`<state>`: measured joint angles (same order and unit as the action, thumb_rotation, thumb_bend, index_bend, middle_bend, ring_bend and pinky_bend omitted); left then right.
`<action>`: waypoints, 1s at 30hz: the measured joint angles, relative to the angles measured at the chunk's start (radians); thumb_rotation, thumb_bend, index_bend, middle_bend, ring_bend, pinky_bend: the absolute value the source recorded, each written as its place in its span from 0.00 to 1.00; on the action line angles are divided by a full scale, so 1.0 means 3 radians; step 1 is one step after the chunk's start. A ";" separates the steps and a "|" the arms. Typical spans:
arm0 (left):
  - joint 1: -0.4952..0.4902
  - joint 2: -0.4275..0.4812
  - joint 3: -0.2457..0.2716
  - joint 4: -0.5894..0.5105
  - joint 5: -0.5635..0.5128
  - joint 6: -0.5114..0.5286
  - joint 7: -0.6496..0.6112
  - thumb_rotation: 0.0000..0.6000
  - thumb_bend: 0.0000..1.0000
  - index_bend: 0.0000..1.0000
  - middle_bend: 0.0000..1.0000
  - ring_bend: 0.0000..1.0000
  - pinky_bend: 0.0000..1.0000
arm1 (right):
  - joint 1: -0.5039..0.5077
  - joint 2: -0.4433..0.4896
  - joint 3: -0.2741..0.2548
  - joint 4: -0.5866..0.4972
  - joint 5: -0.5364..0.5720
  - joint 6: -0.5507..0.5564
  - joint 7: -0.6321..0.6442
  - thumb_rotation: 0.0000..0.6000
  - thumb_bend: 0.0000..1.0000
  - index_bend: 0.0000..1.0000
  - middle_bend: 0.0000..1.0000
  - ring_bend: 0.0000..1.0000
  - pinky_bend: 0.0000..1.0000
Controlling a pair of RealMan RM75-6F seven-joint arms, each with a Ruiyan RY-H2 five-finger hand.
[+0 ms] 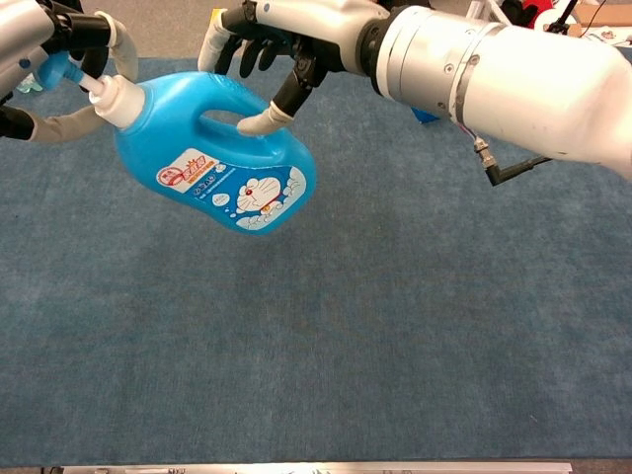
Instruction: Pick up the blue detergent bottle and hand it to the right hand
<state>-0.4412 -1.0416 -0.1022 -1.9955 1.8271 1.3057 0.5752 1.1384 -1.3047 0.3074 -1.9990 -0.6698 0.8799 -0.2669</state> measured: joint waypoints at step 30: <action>-0.0010 -0.0026 -0.0014 0.0063 0.0085 0.0022 -0.0085 1.00 0.33 0.38 0.51 0.43 0.61 | 0.0105 -0.0300 -0.0056 0.0125 0.0154 0.0239 -0.0069 1.00 0.63 0.49 0.45 0.46 0.60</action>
<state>-0.4442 -1.0496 -0.1063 -1.9766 1.8525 1.3122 0.5497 1.1700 -1.3947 0.2906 -1.9616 -0.6235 0.9517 -0.2876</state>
